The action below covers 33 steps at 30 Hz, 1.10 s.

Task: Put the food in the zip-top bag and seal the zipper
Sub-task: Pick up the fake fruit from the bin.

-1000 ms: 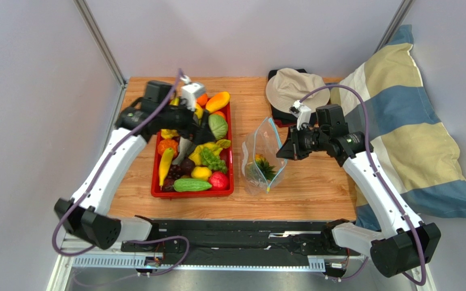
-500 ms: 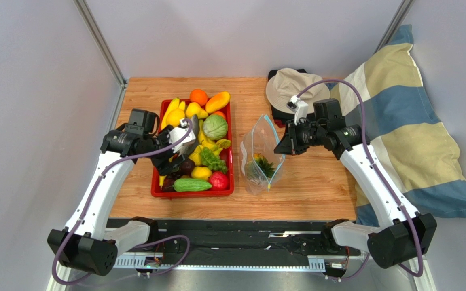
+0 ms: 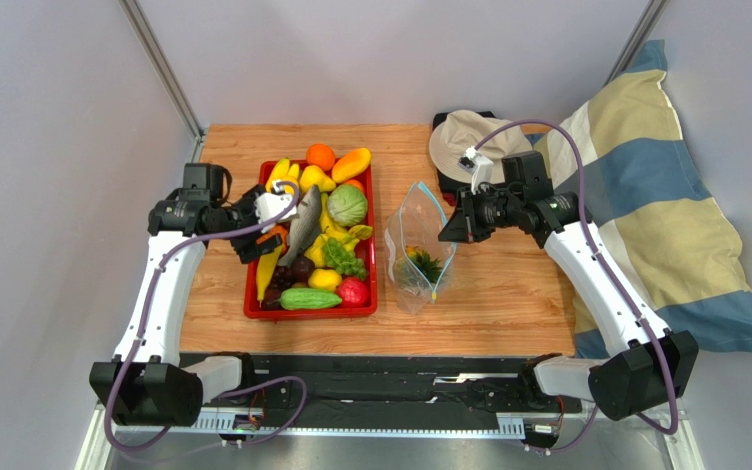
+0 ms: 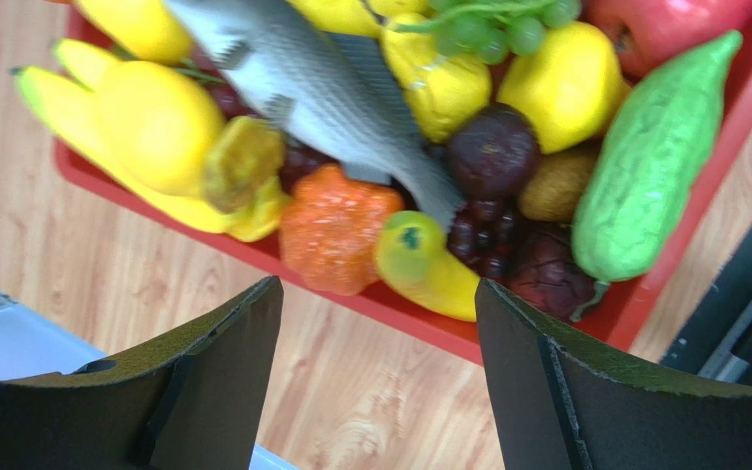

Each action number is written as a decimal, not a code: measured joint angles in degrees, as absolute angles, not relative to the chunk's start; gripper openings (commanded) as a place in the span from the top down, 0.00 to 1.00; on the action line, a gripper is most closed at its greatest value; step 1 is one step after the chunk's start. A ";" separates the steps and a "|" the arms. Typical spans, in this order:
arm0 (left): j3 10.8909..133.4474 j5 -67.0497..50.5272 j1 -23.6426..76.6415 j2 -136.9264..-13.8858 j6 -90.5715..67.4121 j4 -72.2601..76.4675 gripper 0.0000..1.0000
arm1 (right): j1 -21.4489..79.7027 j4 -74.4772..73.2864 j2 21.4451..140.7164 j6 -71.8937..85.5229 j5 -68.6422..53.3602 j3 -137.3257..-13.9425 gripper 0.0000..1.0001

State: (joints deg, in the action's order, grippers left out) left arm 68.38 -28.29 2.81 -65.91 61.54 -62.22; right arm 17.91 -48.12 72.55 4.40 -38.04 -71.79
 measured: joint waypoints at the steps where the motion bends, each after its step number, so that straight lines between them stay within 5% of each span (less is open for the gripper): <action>1: 70.43 -30.37 0.80 -67.20 62.43 -62.43 0.19 | 17.93 -48.10 72.69 4.38 -38.06 -71.92 1.00; 12: 67.83 -38.76 -1.98 -71.57 68.75 -62.96 0.26 | 17.91 -48.05 74.98 3.99 -38.04 -72.51 1.00; 18: 64.38 -40.32 -1.98 -72.66 66.74 -57.52 0.40 | 17.91 -47.99 77.43 3.97 -38.35 -74.24 1.00; 23: 61.87 -40.66 -1.98 -72.40 65.34 -53.54 0.59 | 17.91 -48.01 80.16 3.92 -38.92 -76.36 1.00; 30: 59.75 -41.82 -1.96 -64.77 65.49 -52.88 1.00 | 17.91 -48.14 80.73 3.64 -39.18 -77.01 1.00; 33: 60.80 -42.46 -1.45 -59.70 64.95 -53.17 1.00 | 17.91 -48.14 80.77 3.60 -39.57 -77.10 1.00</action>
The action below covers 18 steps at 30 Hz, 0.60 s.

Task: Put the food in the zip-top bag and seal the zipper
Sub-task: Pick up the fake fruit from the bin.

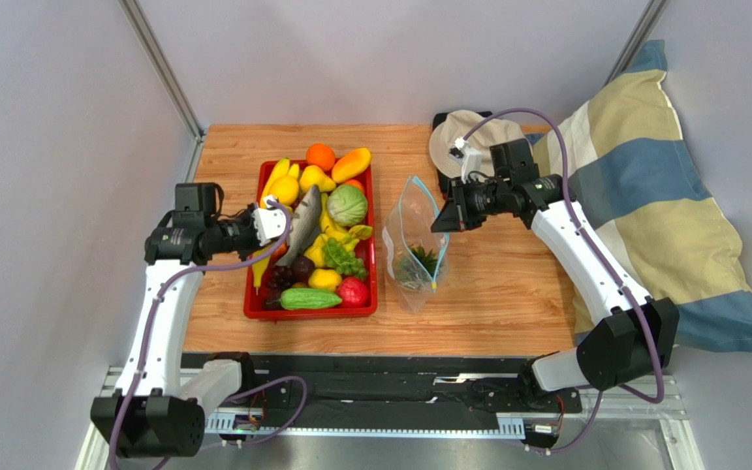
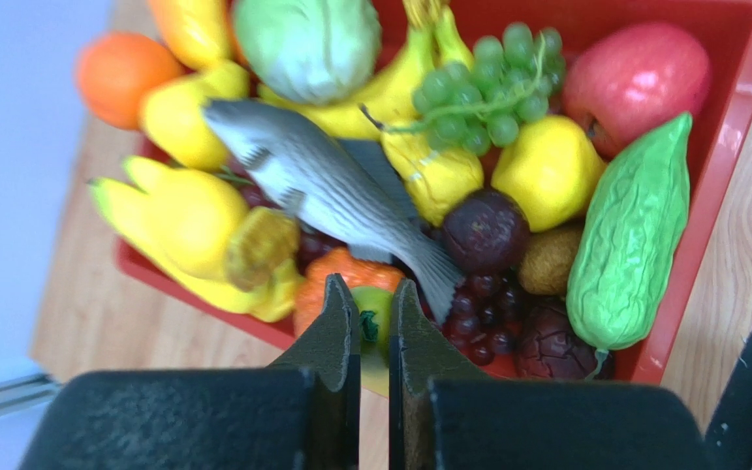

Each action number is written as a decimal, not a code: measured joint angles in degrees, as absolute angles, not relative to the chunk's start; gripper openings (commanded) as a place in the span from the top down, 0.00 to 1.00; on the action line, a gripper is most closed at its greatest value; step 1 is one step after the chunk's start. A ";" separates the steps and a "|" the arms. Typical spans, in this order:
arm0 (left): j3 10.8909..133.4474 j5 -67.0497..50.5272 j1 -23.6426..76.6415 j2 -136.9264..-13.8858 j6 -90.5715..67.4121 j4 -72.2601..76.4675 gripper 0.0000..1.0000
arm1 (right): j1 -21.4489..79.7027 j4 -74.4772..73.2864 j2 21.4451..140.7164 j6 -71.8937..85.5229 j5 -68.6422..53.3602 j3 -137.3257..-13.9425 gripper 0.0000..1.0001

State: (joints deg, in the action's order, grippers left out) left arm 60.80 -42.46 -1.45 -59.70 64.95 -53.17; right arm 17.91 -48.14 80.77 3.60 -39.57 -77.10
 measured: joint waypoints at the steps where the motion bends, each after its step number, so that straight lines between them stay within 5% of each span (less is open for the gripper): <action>1: 61.80 -42.59 -1.17 -58.61 64.45 -53.34 1.00 | 17.91 -48.14 80.77 3.62 -39.66 -77.10 1.00; 7: 71.64 -40.32 9.45 -55.70 55.18 -44.47 1.00 | 17.91 -48.01 80.86 4.43 -41.30 -77.10 1.00; 18: 73.14 -26.22 39.22 -61.63 47.27 -5.15 1.00 | 17.93 -45.58 81.73 9.72 -47.77 -76.82 1.00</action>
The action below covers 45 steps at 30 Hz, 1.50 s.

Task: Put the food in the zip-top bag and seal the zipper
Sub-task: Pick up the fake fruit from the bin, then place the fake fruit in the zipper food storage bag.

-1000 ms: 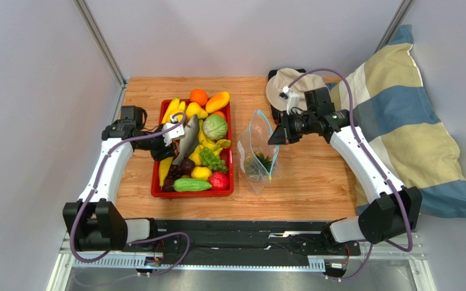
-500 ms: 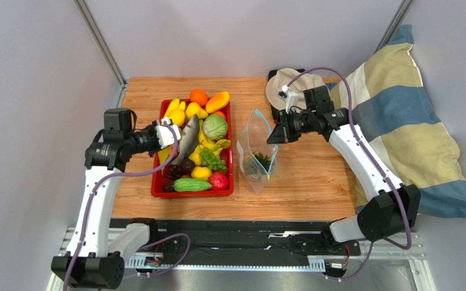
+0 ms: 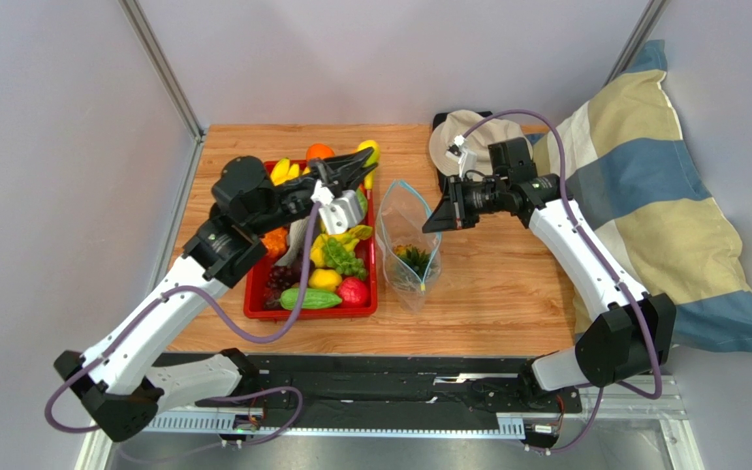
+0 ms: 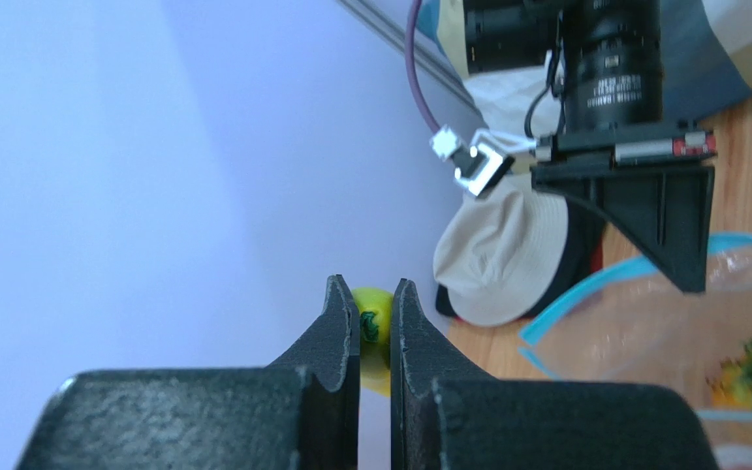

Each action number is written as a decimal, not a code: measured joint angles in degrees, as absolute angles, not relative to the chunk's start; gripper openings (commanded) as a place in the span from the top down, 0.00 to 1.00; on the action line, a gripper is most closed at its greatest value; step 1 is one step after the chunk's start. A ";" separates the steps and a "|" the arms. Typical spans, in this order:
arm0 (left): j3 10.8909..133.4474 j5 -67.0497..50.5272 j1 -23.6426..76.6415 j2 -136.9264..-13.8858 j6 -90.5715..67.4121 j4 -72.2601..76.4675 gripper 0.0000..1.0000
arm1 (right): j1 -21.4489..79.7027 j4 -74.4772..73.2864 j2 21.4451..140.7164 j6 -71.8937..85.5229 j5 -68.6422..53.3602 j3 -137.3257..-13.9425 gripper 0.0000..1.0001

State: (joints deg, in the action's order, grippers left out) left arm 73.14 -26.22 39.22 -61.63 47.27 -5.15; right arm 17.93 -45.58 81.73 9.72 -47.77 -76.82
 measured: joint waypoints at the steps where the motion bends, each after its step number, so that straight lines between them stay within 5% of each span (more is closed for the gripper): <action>1: 72.95 -25.71 40.64 -62.57 47.24 -3.18 1.00 | 17.91 -45.34 81.71 10.20 -48.10 -76.73 1.00; 21: 56.64 -21.61 54.15 -68.84 56.90 13.08 0.99 | 15.40 -37.69 80.36 26.20 -54.46 -71.85 1.00; 24: 55.18 -19.51 54.41 -70.24 59.05 13.32 0.74 | 14.96 -37.34 80.36 27.27 -55.24 -71.59 1.00; 26: 54.26 -18.20 54.70 -70.81 60.20 13.43 0.39 | 14.52 -37.21 80.40 27.92 -55.79 -71.48 1.00; 29: 53.71 -16.25 55.20 -71.05 60.16 12.75 0.20 | 13.58 -36.80 80.58 28.93 -56.88 -71.31 1.00; 37: 57.41 -9.78 55.33 -67.42 52.64 3.88 0.19 | 11.46 -36.16 82.52 29.74 -59.33 -71.09 1.00; 45: 62.96 -11.62 47.62 -50.09 41.25 -22.22 0.28 | 9.47 -39.35 83.18 24.40 -60.53 -71.22 1.00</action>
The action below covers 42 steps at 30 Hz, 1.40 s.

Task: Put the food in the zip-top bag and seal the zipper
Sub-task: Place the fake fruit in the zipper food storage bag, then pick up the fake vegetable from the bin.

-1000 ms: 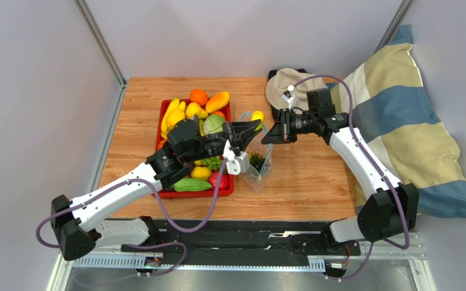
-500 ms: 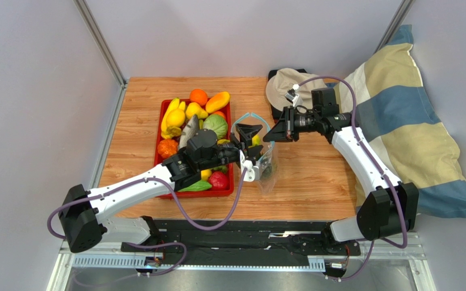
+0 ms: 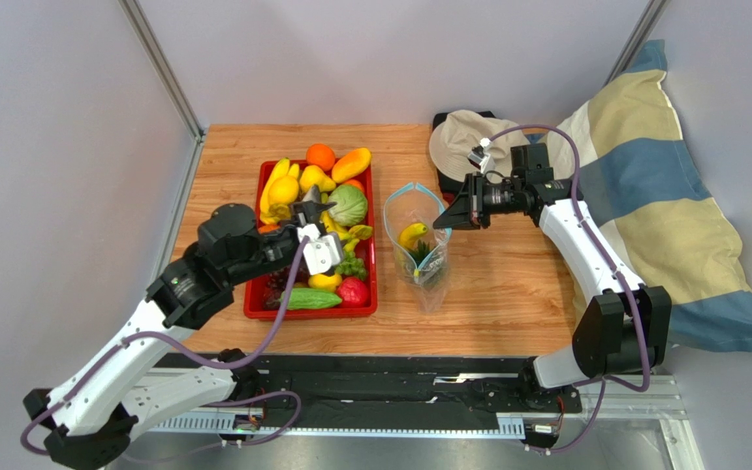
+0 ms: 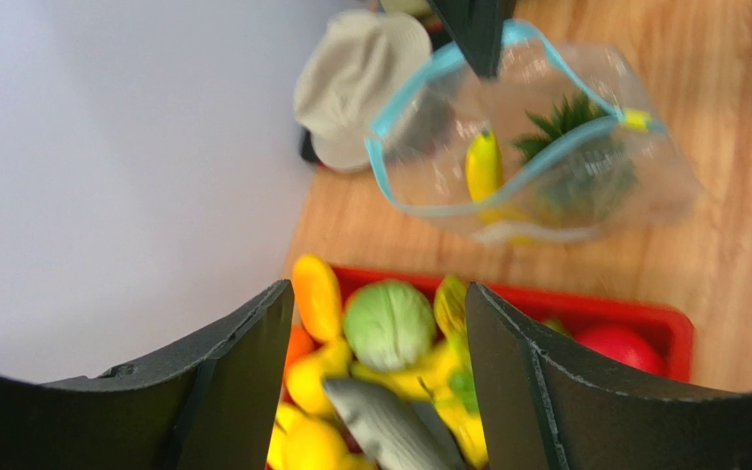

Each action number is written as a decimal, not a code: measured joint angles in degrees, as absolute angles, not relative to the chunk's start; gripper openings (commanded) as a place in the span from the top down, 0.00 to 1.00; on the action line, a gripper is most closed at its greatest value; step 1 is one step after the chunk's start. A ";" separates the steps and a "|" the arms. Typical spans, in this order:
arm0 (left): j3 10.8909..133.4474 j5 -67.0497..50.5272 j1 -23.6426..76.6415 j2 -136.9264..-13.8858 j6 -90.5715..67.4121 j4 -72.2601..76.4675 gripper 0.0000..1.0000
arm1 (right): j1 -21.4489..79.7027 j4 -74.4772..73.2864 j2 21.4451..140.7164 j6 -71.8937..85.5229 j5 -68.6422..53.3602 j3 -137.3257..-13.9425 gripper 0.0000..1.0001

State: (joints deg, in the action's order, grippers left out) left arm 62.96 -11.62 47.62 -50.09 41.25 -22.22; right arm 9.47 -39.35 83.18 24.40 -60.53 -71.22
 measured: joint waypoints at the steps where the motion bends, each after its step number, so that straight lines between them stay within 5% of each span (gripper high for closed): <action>1: 64.27 -12.88 45.60 -49.01 40.58 -27.31 0.28 | 9.47 -40.14 83.18 23.31 -60.51 -71.35 1.00; 13: 68.01 -25.91 29.87 -69.41 46.78 -69.04 0.27 | 9.50 -46.57 82.65 13.72 -58.19 -71.79 1.00; 32: 58.26 -23.00 24.34 -83.33 54.54 -66.50 0.30 | 9.50 -49.08 78.17 10.17 -56.18 -71.79 1.00; 37: 58.35 -23.29 24.34 -83.31 54.87 -66.98 0.61 | 9.50 -49.10 78.08 10.17 -56.05 -71.79 1.00; 42: 62.46 -24.49 23.97 -82.46 56.25 -68.27 0.74 | 9.50 -49.30 78.06 9.89 -56.03 -71.79 1.00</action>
State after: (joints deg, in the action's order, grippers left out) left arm 62.46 -24.49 23.97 -82.46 56.25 -68.27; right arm 9.50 -49.30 78.06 9.89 -56.03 -71.79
